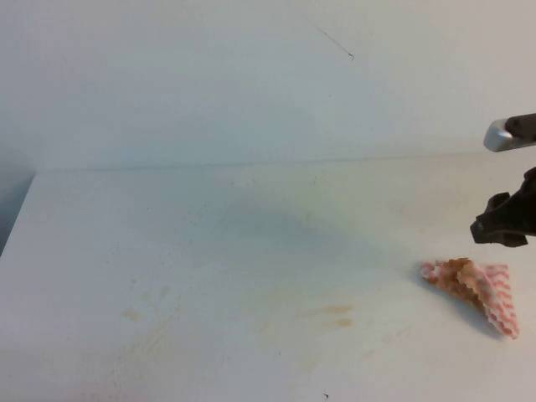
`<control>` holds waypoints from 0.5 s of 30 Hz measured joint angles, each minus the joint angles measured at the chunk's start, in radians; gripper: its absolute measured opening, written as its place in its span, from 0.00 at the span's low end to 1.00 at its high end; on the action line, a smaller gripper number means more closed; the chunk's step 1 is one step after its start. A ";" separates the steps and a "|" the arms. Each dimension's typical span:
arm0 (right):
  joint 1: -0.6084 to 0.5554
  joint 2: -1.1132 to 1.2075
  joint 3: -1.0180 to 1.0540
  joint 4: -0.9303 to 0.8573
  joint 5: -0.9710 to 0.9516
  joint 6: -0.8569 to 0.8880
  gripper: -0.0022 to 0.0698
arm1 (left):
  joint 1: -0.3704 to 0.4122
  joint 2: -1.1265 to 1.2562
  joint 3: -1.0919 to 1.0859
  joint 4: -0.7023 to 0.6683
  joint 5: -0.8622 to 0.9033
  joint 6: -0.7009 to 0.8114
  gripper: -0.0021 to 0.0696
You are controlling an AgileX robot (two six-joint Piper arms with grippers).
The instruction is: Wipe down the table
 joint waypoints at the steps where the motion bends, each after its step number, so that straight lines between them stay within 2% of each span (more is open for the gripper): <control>1: 0.000 -0.010 0.000 0.002 0.010 -0.003 0.53 | 0.000 0.000 0.000 0.000 0.000 0.000 0.03; 4: 0.000 -0.041 0.000 0.005 0.046 -0.013 0.40 | 0.000 0.000 0.000 0.000 0.000 0.000 0.03; 6: 0.000 -0.069 0.000 0.007 0.066 -0.015 0.21 | 0.000 0.000 0.000 0.000 0.000 0.000 0.03; 8: 0.000 -0.100 0.000 0.007 0.081 -0.015 0.11 | 0.000 0.000 0.000 0.000 0.000 0.000 0.03; 11: 0.000 -0.163 0.000 0.007 0.104 -0.015 0.06 | 0.000 0.000 0.000 0.000 0.000 0.000 0.03; 15: 0.000 -0.271 0.014 0.014 0.116 -0.021 0.04 | 0.000 0.000 0.000 0.000 0.000 0.000 0.03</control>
